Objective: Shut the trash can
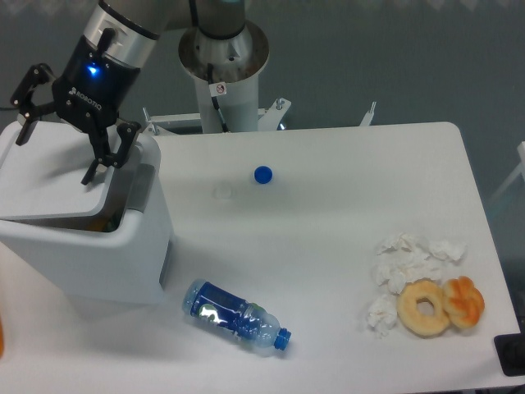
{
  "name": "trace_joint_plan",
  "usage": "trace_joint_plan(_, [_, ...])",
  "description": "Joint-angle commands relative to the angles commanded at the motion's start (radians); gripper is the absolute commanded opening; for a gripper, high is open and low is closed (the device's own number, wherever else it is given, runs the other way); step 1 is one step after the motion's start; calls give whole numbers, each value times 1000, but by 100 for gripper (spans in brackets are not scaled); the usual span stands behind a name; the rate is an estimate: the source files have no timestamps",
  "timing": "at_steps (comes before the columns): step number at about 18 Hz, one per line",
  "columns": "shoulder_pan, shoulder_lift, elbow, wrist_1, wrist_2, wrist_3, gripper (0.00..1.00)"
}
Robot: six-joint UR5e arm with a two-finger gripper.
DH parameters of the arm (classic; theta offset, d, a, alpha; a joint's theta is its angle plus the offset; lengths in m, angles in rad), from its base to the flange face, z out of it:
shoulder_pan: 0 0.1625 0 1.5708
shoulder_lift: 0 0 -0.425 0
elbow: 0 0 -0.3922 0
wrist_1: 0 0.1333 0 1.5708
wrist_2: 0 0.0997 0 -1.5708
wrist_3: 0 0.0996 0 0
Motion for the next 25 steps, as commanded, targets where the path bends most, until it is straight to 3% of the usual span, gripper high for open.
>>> trace_joint_plan(25, [23,5,-54,-12,2,22,100])
